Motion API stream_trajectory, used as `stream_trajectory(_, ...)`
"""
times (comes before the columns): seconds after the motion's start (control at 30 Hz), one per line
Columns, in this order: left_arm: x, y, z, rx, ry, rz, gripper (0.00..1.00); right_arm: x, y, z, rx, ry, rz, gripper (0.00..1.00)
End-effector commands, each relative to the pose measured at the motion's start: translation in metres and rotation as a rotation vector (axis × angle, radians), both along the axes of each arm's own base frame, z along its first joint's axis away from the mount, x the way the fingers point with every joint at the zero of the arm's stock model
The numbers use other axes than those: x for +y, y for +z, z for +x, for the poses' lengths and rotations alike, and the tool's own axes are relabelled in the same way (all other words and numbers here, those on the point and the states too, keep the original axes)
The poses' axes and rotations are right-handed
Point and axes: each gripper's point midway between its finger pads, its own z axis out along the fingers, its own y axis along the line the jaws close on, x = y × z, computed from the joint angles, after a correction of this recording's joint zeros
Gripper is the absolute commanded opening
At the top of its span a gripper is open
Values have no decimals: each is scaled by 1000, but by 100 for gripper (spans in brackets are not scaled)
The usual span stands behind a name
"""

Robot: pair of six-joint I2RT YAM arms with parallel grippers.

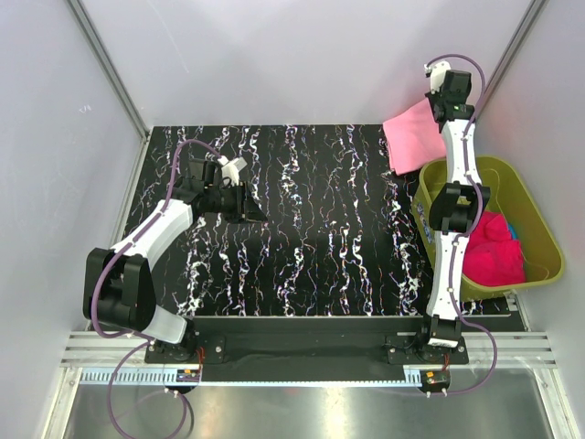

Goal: Fold and stack the t-shirts
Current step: Neatly place the folded tshirt to the corner

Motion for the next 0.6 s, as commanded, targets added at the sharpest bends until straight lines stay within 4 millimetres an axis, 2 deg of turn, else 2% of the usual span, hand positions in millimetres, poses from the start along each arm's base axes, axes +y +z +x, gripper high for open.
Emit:
stream_trajectory(0.0, -5, 13, 0, -50, -29, -39, 35, -17, 58, 5, -163, -65, -26, 0)
stream_trajectory(0.13, -6, 14, -1, -50, -30, -42, 35, -19, 59, 5, -172, -78, -18, 0)
stream_trajectory(0.37, -6, 14, 0, -54, -31, -42, 35, -24, 47, 8, -166, -110, -21, 0)
stream_trajectory(0.57, -6, 15, 0, -56, -31, -43, 35, -33, 46, 9, -181, -133, -18, 0)
